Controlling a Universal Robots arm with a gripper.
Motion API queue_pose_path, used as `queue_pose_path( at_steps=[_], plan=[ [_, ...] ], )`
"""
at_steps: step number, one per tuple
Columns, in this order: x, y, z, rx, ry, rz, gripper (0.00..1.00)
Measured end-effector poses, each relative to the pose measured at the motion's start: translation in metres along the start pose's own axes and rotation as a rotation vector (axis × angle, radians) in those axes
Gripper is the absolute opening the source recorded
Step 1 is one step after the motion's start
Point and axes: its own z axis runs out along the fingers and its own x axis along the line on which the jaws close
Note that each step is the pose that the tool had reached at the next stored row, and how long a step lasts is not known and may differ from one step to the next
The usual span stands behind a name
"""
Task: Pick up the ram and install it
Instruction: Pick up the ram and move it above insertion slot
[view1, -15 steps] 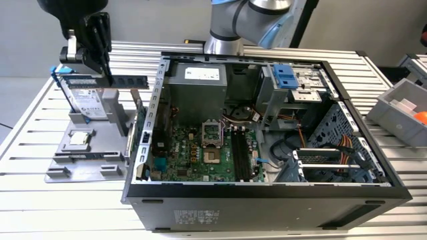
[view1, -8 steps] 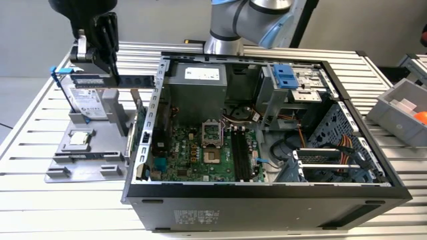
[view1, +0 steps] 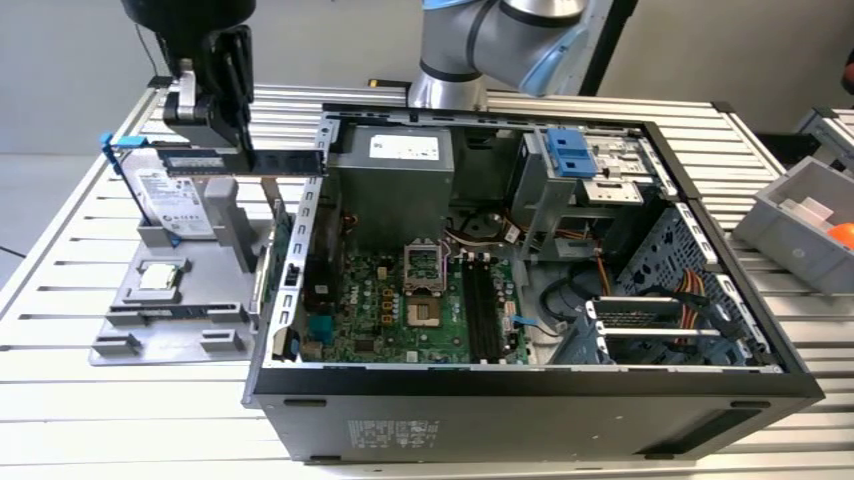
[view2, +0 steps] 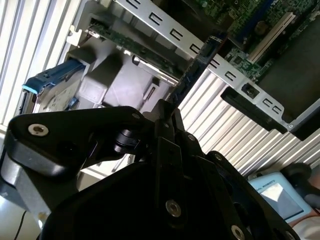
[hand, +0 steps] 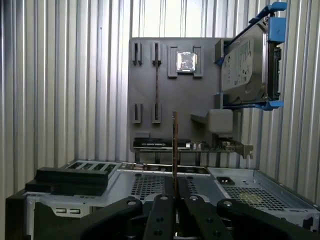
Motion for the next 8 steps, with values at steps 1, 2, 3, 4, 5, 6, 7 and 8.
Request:
queue_pose_path(
  at_steps=[1, 2, 3, 4, 5, 6, 7, 8],
  plan=[
    [0.0, -0.0019, 0.0, -0.0003, 0.0, 0.0, 0.0],
    [0.0, -0.0039, 0.0, -0.0007, -0.0001, 0.0, 0.0],
    [-0.0001, -0.0061, -0.0001, -0.0011, -0.0001, 0.0, 0.0],
    [-0.0001, -0.0082, -0.0001, -0.0015, -0.0001, 0.0, 0.0],
    [-0.0001, -0.0104, -0.0001, -0.0019, -0.0001, 0.0, 0.0],
    [-0.0002, -0.0124, -0.0001, -0.0023, -0.0001, 0.0, 0.0],
    [-0.0003, -0.0144, -0.0001, -0.0026, -0.0001, 0.0, 0.0],
    [-0.0003, -0.0165, -0.0001, -0.003, -0.0002, 0.0, 0.0]
  ],
)
